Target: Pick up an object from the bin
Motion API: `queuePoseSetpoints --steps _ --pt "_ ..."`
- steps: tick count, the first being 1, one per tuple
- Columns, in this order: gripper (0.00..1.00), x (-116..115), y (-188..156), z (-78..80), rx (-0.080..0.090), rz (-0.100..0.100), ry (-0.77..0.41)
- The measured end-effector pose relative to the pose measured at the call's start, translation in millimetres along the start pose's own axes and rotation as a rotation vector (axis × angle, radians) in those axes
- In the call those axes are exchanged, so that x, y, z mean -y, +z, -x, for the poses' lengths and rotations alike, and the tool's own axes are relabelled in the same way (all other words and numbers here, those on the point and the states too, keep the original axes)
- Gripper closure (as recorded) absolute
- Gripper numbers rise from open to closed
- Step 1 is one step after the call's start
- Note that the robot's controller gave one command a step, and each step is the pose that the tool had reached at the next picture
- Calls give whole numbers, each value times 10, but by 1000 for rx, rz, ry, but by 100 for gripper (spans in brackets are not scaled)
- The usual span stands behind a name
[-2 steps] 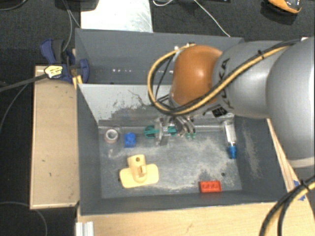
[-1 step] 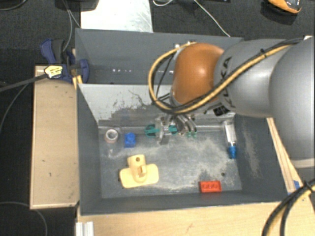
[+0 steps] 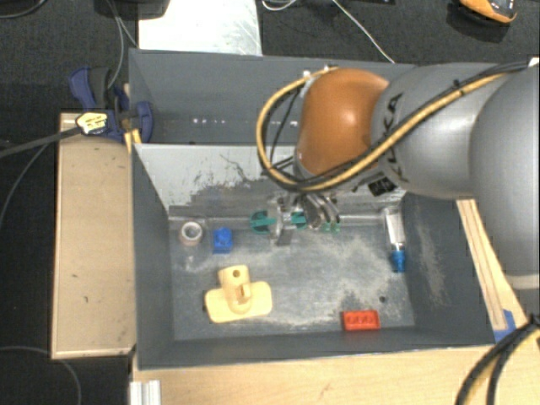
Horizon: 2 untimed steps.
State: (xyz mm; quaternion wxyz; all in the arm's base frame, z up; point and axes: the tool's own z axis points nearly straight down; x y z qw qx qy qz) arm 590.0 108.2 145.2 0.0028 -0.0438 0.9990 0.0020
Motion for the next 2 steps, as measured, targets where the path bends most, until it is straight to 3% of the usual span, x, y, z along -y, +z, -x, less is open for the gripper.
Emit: queuePoseSetpoints --steps 2 --pt "100 -3 -278 11 4 1 0"
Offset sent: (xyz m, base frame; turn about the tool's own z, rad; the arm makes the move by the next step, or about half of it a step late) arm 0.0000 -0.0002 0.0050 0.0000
